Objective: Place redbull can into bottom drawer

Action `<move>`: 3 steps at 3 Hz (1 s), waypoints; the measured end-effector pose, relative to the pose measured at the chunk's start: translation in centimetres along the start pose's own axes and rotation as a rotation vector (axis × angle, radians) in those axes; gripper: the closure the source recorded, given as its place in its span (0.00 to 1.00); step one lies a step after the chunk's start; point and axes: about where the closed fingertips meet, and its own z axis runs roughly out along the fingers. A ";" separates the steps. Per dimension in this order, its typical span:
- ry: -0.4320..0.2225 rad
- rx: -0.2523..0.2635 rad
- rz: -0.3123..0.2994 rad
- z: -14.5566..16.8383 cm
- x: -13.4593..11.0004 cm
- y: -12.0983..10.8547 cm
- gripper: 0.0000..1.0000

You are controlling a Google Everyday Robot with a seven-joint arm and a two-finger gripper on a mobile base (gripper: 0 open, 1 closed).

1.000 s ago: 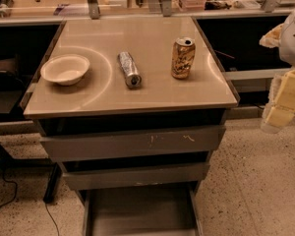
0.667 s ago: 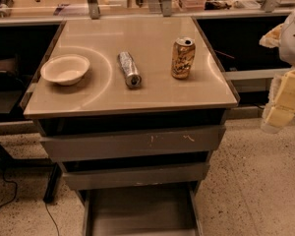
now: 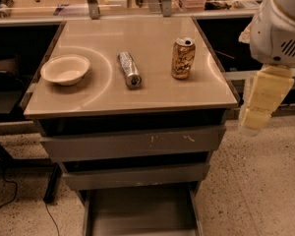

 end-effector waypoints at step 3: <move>-0.049 -0.019 -0.031 1.3 -5.2 0.2 0.00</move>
Offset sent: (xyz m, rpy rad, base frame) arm 0.0057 0.0319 -0.0084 -0.0052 0.0414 0.0247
